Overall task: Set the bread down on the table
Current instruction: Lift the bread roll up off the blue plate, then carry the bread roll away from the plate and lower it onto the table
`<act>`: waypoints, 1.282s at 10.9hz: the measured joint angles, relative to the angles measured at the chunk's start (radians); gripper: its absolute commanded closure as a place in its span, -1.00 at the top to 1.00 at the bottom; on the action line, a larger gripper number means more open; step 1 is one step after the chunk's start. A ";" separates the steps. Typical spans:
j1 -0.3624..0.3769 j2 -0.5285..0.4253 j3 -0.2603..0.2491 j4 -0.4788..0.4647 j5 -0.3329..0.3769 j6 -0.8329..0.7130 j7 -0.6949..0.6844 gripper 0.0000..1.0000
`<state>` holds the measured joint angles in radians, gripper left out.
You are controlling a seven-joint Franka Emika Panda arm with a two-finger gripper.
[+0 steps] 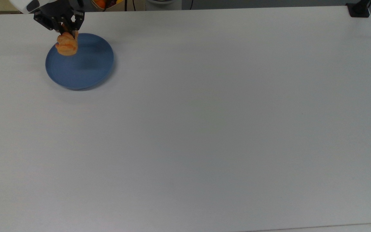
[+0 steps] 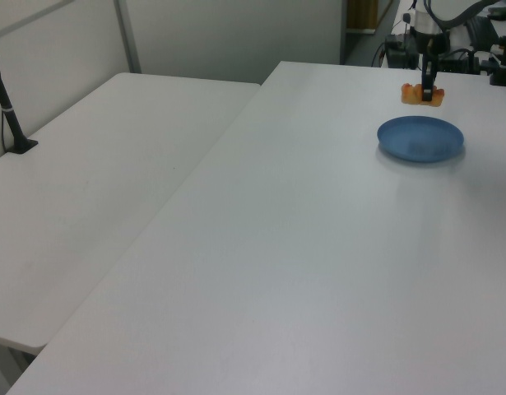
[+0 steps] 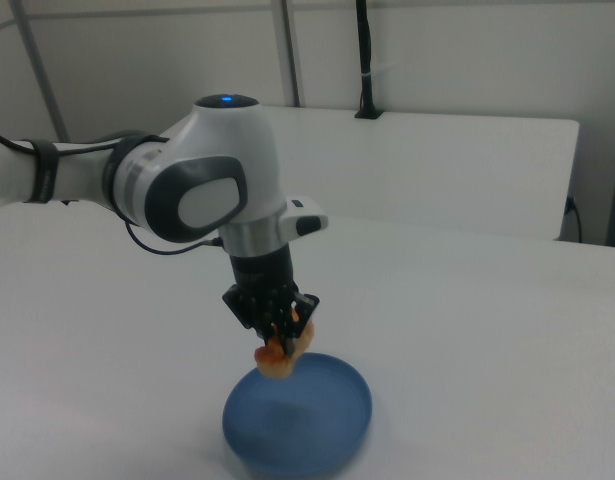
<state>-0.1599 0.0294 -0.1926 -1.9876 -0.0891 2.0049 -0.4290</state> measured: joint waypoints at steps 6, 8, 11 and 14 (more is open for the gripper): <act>0.120 -0.134 0.033 -0.078 -0.008 -0.052 0.177 -0.50; 0.140 -0.152 0.123 -0.119 -0.008 -0.052 0.292 -0.50; 0.182 -0.151 0.246 -0.170 -0.008 -0.052 0.375 -0.50; 0.298 -0.149 0.282 -0.218 -0.007 -0.004 0.453 -0.50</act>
<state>0.1386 -0.1201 0.0896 -2.2058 -0.0963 2.0012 0.0240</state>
